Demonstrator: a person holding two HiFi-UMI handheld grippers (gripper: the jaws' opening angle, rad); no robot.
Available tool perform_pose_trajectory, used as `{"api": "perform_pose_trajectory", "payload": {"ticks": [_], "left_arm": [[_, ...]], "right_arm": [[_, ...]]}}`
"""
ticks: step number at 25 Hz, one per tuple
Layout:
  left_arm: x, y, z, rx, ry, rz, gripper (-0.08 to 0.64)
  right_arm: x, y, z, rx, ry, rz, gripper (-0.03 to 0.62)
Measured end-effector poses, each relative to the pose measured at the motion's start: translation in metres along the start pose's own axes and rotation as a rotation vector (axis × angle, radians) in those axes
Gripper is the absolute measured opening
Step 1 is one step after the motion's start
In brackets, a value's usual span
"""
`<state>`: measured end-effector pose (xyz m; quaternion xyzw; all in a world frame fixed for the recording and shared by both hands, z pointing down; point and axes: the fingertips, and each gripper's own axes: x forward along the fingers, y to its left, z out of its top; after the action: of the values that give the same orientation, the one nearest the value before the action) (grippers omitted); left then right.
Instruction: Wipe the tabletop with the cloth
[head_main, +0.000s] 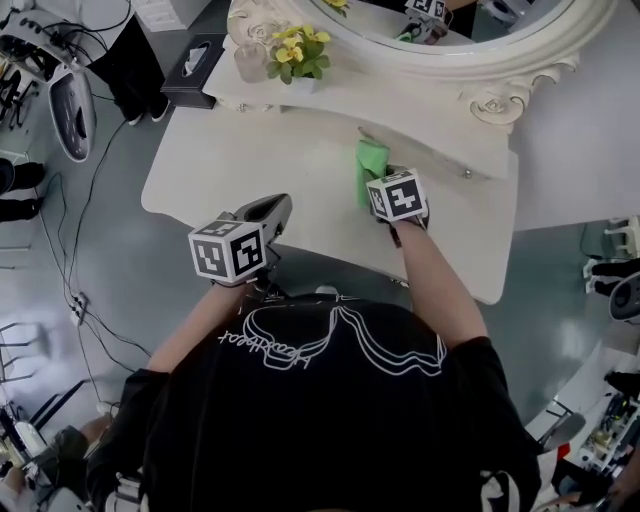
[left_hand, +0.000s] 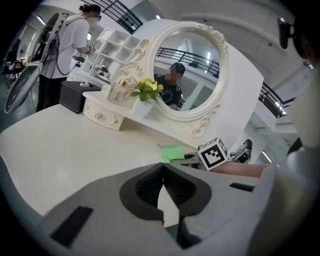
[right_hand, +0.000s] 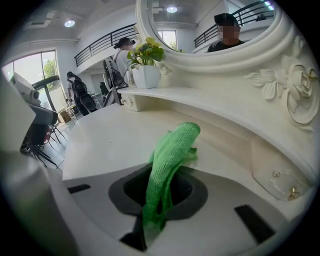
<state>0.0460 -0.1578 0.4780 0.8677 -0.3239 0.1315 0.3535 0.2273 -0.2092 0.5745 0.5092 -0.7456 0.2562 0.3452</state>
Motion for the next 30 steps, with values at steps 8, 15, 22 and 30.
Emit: {"api": "perform_pose_trajectory", "payload": {"ticks": [8,15,22,30], "left_arm": [[0.014,-0.020,-0.013,0.009,0.030,-0.036,0.003],[0.025,-0.039,-0.023,0.016,0.048,-0.064,0.003],[0.033,-0.053,-0.034,0.030,0.077,-0.086,0.003],[0.051,-0.073,-0.044,0.047,0.105,-0.121,0.003]], "right_arm": [[-0.013,-0.017,-0.017,0.035,-0.006,-0.021,0.058],[-0.027,-0.035,-0.034,0.057,-0.005,-0.046,0.058],[-0.039,-0.047,-0.044,0.078,-0.019,-0.061,0.058],[-0.054,-0.064,-0.062,0.108,-0.021,-0.077,0.057]]}}
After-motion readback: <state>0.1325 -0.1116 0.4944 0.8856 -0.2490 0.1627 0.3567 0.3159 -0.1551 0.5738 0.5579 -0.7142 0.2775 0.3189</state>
